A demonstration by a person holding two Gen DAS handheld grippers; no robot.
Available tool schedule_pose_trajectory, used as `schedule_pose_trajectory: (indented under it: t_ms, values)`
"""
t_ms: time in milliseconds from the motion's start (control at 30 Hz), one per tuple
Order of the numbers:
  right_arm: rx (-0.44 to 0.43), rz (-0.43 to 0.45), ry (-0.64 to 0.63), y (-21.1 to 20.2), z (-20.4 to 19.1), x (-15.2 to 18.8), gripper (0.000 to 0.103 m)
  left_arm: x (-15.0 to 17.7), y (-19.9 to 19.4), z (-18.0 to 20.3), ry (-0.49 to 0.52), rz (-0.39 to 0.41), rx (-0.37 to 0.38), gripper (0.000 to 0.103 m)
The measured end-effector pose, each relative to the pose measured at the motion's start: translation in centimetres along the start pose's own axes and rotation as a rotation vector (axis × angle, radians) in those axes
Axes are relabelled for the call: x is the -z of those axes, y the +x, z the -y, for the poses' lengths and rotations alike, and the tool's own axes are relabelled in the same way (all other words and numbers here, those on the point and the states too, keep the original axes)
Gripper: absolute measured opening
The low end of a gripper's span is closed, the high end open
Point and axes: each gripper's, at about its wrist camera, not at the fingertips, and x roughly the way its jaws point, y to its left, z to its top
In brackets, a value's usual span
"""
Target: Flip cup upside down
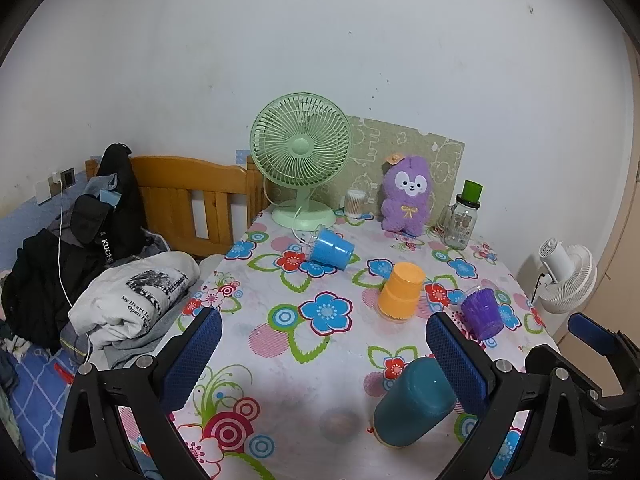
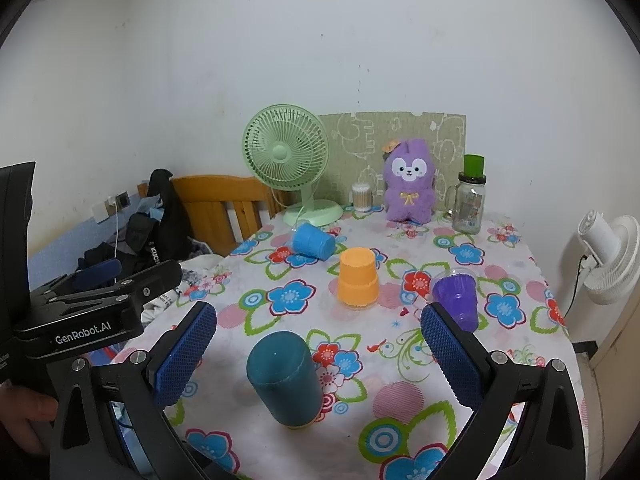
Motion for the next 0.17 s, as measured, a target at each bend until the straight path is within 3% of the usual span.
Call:
schedule_pose_trajectory:
  t_ms: [167]
  values:
    - [-0.004, -0.006, 0.010, 0.16, 0.21, 0.19, 0.103, 0.43, -0.06, 0.31, 0.022, 0.030, -0.016, 0.103]
